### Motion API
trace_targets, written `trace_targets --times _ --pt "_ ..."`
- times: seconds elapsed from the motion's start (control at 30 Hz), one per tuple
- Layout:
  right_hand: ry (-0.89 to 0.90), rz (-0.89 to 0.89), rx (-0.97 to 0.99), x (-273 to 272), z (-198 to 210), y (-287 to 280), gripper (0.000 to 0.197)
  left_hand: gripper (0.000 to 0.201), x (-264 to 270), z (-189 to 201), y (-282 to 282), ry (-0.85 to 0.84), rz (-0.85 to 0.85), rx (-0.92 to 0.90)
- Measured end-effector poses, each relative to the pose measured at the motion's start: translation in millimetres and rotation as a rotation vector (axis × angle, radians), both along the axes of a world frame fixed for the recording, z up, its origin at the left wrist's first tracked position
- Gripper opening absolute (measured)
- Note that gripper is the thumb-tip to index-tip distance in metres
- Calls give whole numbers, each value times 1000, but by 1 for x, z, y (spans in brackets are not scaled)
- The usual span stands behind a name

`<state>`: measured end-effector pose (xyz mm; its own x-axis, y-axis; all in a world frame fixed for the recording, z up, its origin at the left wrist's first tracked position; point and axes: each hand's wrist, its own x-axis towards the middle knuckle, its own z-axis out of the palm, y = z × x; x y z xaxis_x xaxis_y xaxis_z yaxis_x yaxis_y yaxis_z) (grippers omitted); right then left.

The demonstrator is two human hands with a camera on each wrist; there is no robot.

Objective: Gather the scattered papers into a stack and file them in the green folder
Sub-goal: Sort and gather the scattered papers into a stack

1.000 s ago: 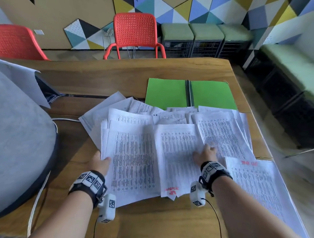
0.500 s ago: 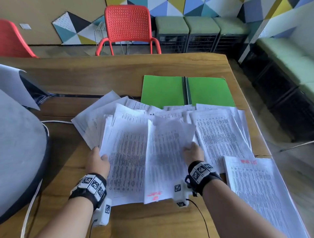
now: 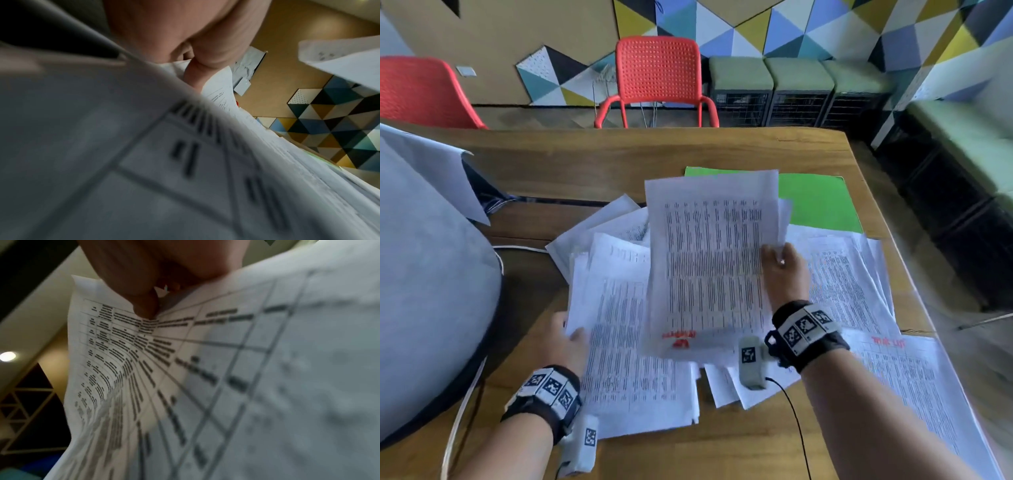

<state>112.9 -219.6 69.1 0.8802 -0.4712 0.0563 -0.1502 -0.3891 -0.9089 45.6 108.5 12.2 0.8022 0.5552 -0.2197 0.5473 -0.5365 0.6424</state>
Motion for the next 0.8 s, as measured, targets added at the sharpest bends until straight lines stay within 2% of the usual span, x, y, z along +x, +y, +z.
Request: trace_targets --times 0.13,0.27,0.33,0.47,0.57,0.6,0.67,0.73,0.8 --pt "271 91 -41 -13 -49 11 25 26 -18 -20 -10 89 -7 -216" --pt "483 269 -58 -43 -85 40 8 36 -30 -28 -20 29 -7 -314" --pt "537 343 -15 -55 -94 57 19 43 -34 -26 -26 33 -41 -306" --pt "434 444 12 -55 -98 70 39 47 -35 -14 -28 -28 -50 -247" --pt "392 485 -20 -45 -81 62 61 49 -33 14 -22 -165 -36 -219" --pt "410 503 18 -43 -74 59 71 52 -32 25 -18 -210 -27 -237" --pt "435 554 237 -41 -58 56 81 60 -31 49 -16 -290 -31 -306" --pt "384 579 423 -40 -40 53 66 56 -31 66 -21 -337 -71 -352" --pt "252 537 436 -42 -15 54 38 45 -30 77 -35 -341 -141 -331"
